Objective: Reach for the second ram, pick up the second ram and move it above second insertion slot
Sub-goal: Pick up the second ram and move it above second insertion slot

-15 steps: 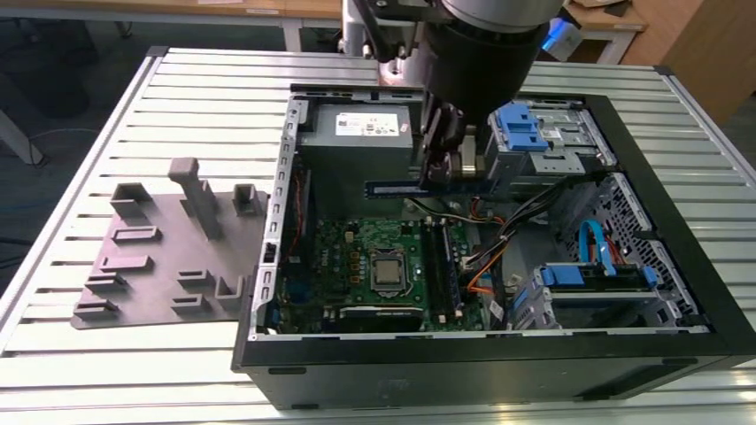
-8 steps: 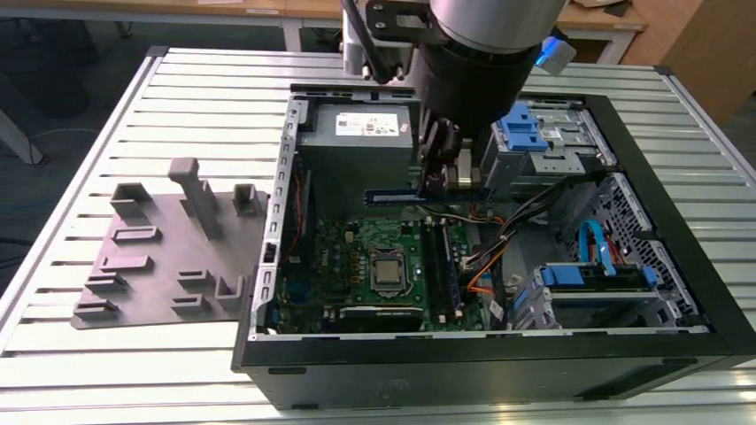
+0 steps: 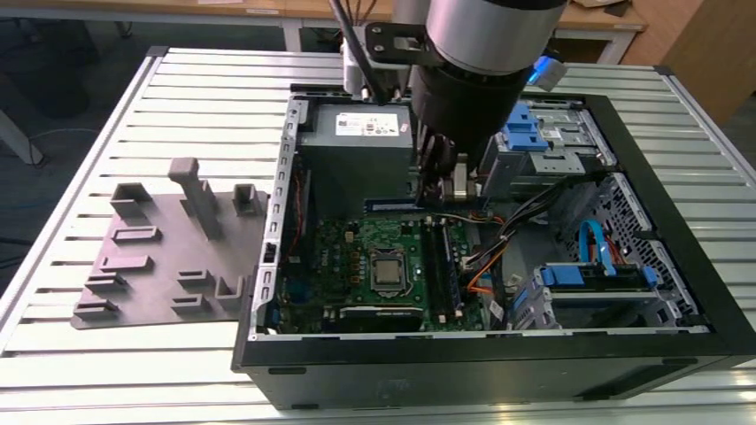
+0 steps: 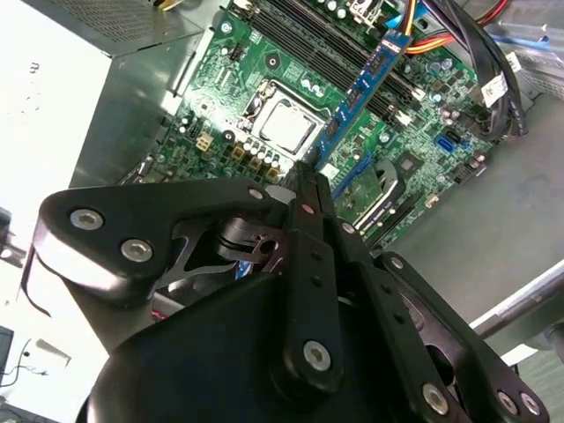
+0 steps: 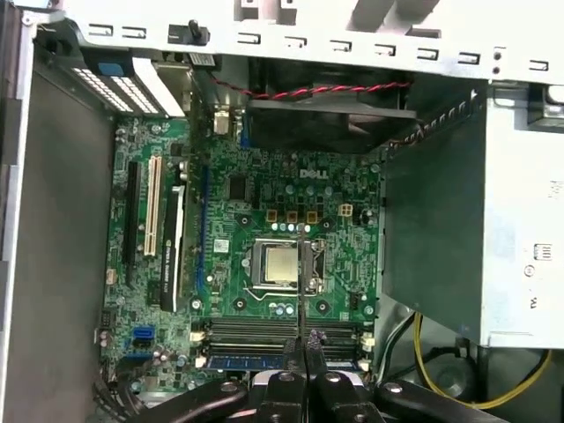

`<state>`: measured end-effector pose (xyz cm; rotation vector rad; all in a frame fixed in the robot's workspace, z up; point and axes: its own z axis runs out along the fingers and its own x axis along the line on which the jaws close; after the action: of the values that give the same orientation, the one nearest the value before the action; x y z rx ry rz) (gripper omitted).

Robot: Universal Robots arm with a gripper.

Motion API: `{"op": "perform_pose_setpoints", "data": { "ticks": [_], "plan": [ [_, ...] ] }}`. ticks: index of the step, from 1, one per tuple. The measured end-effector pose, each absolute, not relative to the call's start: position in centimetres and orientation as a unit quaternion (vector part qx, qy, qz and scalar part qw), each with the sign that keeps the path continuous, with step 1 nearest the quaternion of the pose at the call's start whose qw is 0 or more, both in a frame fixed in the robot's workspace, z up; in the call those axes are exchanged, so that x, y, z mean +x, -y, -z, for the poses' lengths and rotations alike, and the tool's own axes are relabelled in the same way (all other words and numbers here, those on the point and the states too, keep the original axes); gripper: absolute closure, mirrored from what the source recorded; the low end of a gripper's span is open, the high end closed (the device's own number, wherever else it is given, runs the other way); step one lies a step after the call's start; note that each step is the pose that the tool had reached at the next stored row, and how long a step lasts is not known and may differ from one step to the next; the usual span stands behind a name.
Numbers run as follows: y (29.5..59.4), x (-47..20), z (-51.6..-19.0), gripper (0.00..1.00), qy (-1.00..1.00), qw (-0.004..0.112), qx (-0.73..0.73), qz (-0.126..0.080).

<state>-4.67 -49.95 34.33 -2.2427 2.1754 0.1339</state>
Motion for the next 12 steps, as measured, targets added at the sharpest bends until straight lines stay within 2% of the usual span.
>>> {"op": "perform_pose_setpoints", "data": {
  "ticks": [12],
  "plan": [
    [50.0, -4.6, -32.3, 0.91, -0.696, 0.007, -0.717, -0.043]
  ]
}}
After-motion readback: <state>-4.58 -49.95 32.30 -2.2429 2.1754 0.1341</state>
